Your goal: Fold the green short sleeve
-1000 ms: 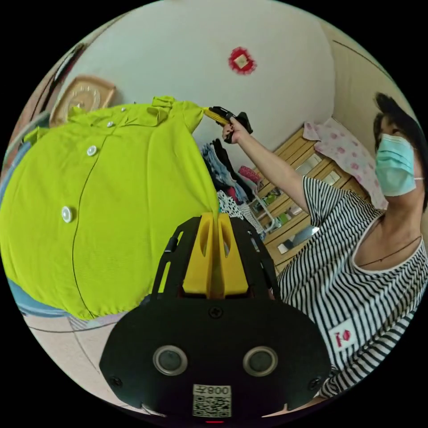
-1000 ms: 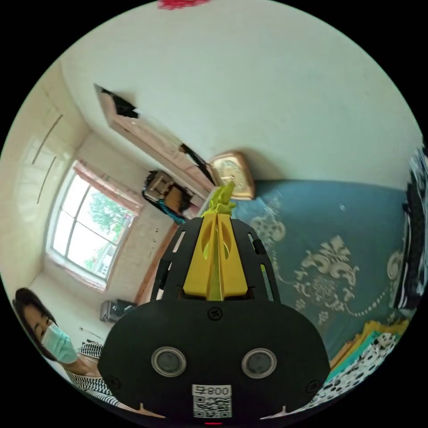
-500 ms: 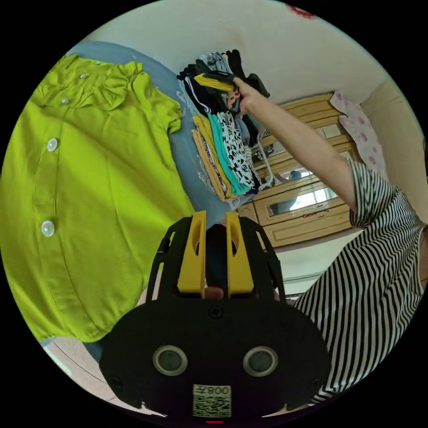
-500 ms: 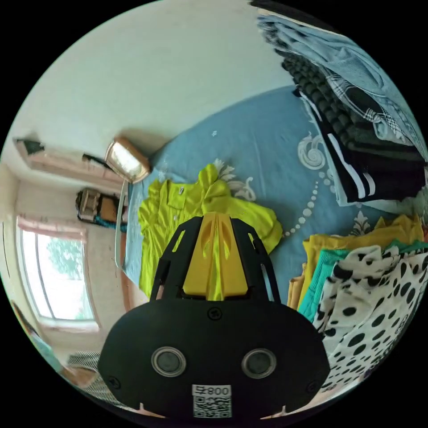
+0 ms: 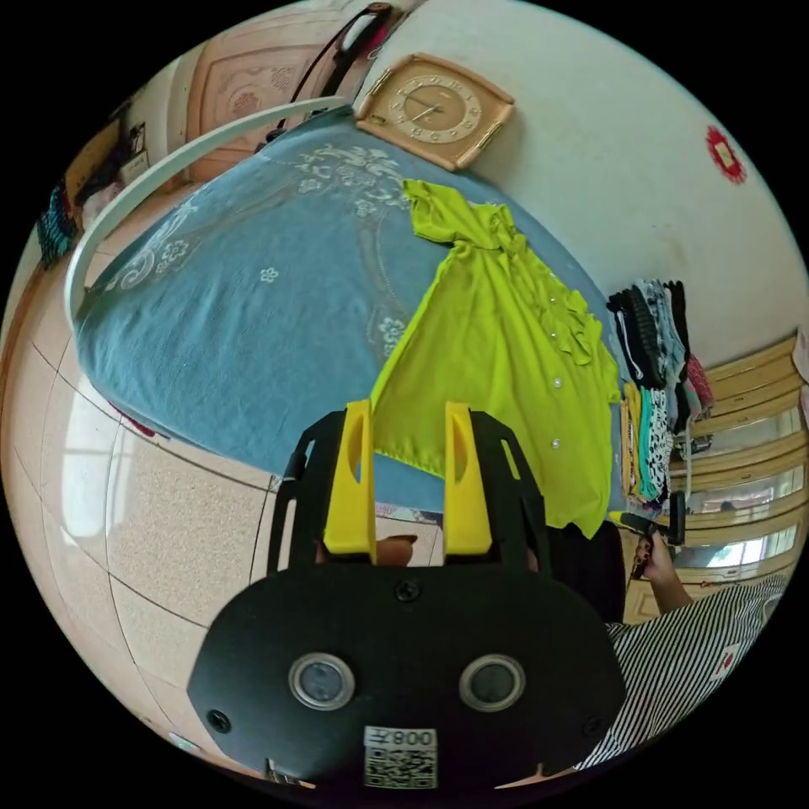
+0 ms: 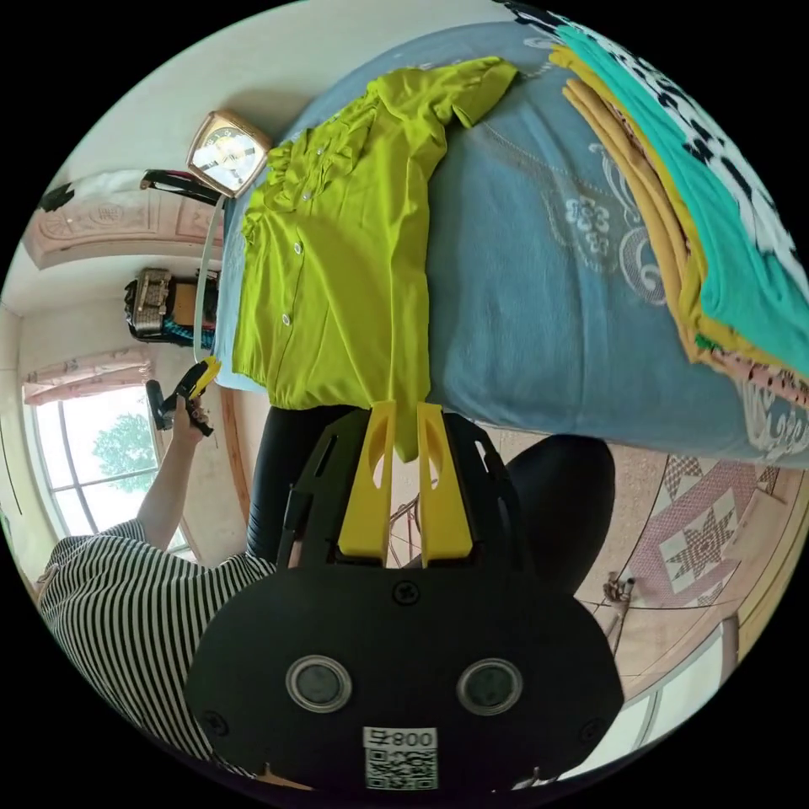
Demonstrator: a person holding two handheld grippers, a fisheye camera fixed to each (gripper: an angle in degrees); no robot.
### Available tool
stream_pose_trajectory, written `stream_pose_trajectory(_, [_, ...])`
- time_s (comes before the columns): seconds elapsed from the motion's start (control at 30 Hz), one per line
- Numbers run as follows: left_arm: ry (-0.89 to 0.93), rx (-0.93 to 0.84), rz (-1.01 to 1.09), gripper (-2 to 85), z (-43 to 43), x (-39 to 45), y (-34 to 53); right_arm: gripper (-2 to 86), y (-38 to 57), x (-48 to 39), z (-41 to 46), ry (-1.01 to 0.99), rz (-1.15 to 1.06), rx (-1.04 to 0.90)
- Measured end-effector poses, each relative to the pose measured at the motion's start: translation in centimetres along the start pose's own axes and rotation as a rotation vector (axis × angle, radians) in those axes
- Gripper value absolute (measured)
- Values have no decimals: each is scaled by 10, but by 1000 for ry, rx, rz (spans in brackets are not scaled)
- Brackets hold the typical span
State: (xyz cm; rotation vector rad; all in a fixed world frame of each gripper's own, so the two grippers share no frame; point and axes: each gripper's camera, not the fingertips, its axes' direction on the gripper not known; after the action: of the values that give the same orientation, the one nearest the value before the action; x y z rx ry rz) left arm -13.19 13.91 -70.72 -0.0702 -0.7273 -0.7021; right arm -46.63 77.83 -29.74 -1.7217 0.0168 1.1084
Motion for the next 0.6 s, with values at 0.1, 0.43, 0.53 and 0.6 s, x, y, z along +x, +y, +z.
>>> stream_pose_trajectory(0.1, [-21,-79,-36,106,13,-19,-18,65,9,14,23,6,12,-11])
stream_pose_trajectory(0.43, [100,-119,-78,11,-2,-42,-37,8,19,58,69,47,15,-74])
stream_pose_trajectory(0.53, [127,-86,-26,8,-23,-38,-39,3,25,76,59,39,21,-62])
stream_pose_trajectory(0.6, [149,-56,12,7,-45,-35,-39,1,30,89,47,12,14,-50])
